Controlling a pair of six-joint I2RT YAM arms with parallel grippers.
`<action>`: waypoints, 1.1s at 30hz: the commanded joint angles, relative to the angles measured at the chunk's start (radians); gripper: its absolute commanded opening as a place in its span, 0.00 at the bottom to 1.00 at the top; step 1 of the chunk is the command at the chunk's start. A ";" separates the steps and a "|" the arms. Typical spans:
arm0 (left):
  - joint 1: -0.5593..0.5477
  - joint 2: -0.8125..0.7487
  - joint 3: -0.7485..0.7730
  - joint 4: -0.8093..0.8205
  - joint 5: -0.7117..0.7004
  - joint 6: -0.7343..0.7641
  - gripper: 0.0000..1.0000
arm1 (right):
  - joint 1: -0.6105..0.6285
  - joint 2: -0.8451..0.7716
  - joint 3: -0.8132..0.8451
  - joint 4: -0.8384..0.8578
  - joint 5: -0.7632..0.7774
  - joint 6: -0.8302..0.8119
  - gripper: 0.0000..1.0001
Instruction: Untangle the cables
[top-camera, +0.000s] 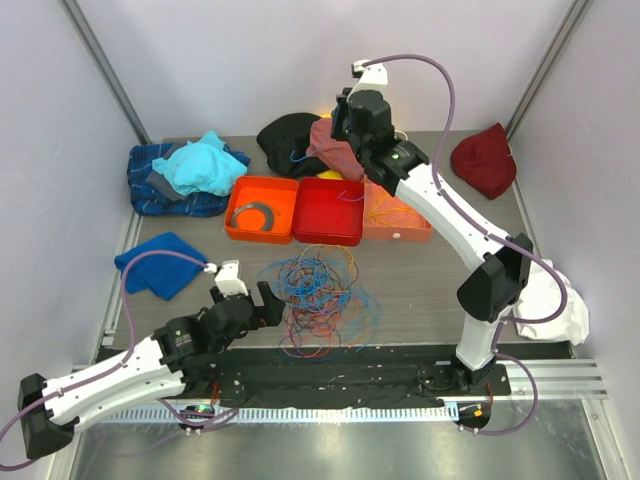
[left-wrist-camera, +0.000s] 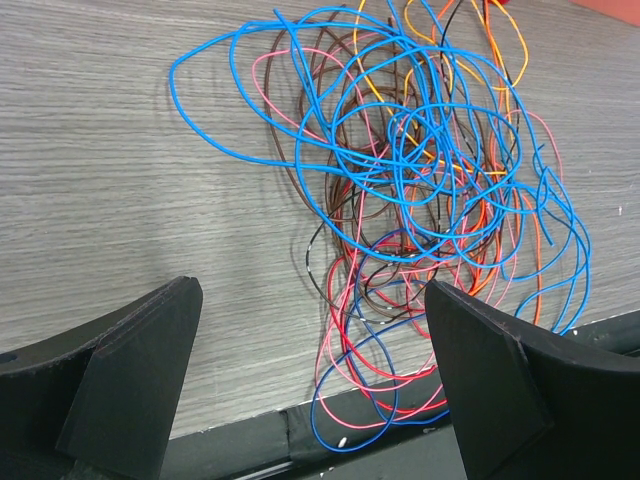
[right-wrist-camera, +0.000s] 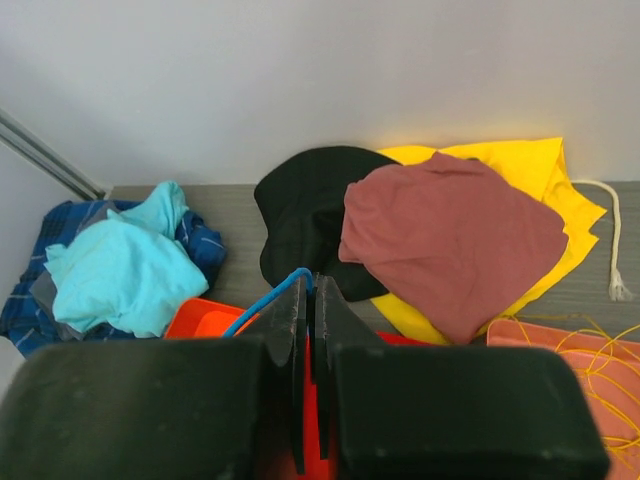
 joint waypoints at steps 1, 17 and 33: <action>-0.001 -0.018 0.006 0.003 -0.013 0.009 1.00 | -0.006 0.022 -0.014 0.060 -0.020 0.035 0.01; -0.001 0.032 -0.005 0.057 0.016 0.000 1.00 | -0.023 0.159 -0.166 0.028 -0.039 0.044 0.30; -0.001 0.080 0.004 0.102 0.010 0.011 1.00 | 0.047 -0.228 -0.564 0.094 0.006 0.080 0.47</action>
